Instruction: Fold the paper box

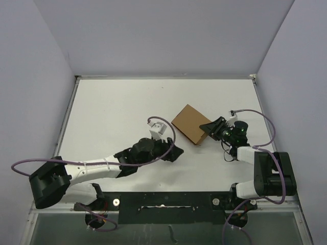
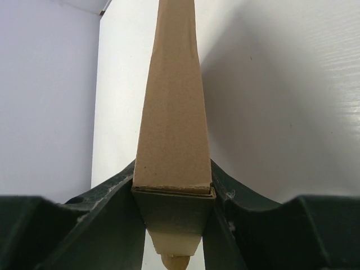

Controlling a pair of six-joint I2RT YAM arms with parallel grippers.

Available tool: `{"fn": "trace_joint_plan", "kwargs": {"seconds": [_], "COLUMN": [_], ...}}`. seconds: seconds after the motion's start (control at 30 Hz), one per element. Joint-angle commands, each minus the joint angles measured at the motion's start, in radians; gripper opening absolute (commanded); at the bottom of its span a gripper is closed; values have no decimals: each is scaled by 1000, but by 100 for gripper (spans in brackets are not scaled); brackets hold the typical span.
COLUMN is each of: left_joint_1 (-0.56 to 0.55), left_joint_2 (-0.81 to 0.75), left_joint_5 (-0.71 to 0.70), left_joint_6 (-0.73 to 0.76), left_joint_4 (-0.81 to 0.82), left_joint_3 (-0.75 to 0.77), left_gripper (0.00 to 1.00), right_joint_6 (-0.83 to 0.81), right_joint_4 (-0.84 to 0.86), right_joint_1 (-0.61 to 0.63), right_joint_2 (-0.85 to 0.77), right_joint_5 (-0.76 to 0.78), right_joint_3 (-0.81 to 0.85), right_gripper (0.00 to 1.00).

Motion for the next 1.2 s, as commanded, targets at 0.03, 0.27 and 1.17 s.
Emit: {"fn": "trace_joint_plan", "kwargs": {"seconds": [0.03,0.27,1.17], "left_joint_1": [-119,-179,-155], "left_joint_2": [93,296,611], "left_joint_5": [-44,66,77], "left_joint_6": [562,1031,1271], "left_joint_4": [171,564,664], "left_joint_3": [105,55,202], "left_gripper": [59,42,29], "right_joint_6": [-5,-13,-24], "right_joint_4": [15,-4,1], "right_joint_1": [16,20,44], "right_joint_2": [-12,-20,6], "right_joint_5": [62,57,43], "right_joint_3": [11,19,26], "right_gripper": [21,22,22]}}
